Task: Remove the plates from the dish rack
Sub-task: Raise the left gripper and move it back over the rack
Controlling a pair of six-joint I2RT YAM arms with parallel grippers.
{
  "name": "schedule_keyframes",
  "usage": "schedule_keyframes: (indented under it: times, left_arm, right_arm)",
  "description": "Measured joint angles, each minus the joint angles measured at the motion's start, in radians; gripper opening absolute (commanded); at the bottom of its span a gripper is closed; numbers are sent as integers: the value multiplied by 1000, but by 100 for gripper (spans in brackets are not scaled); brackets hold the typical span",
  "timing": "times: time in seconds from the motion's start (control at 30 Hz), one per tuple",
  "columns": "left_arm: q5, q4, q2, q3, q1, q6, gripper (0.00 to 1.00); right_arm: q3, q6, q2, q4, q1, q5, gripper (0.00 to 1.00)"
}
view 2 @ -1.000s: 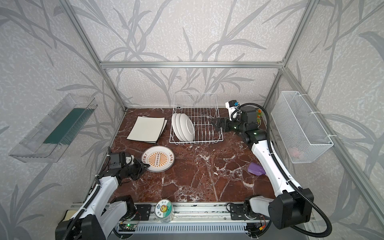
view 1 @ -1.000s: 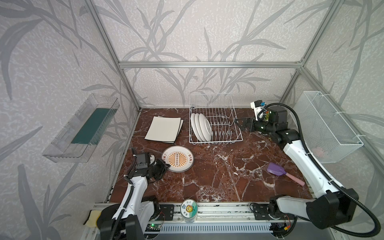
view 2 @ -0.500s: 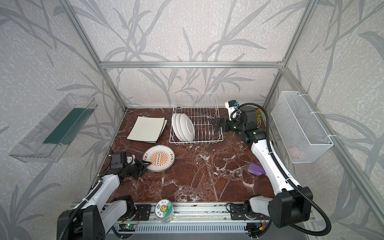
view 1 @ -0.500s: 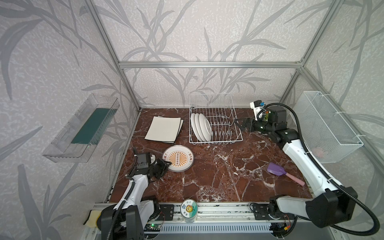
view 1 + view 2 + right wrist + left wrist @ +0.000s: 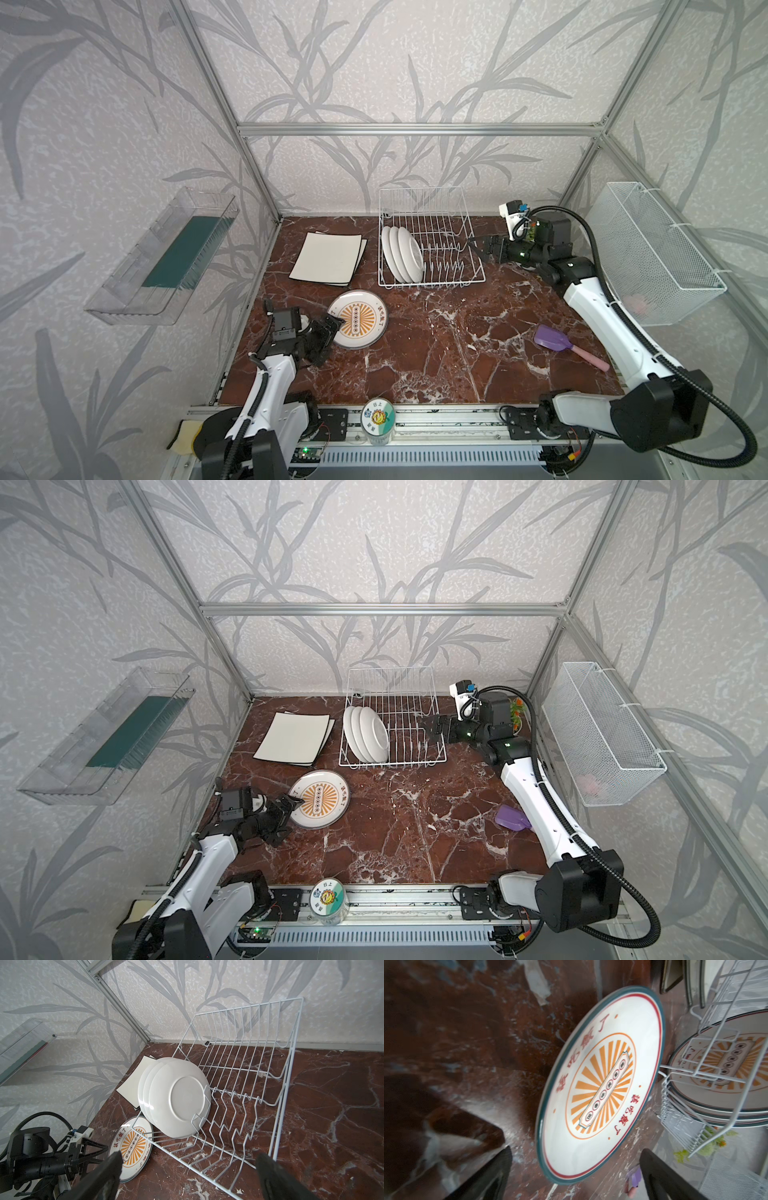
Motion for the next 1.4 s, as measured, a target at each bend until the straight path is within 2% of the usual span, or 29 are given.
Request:
schedule_keyframes:
  times: [0.1,0.3,0.5,0.73,0.93,1.17,1.4]
  left_arm:
    - [-56,-94,-14,50,0,8,99]
    - [-156,-231,-59,243,0,54,99]
    - [-142,-232,-23,420,0,180,99]
    - [-69,-225,119,601,-34,334,99]
    - [-73,-226,254,763,-129,444,99]
    - [-79,-183,430,872,-245,455,93]
    - [-92,-179,628,1006,-311,456,85]
  right_arm:
    - [0,0,0,0,0,0,99]
    - [0,3,0,0,0,-7,99]
    - [-3,-4,11,0,16,-26,99]
    - [-31,-44,11,0,87,-32,99]
    - [-38,-87,11,18,133,-32,99]
    - [-62,-117,12,37,174,-4,99]
    - [-72,-118,18,46,180,32,99]
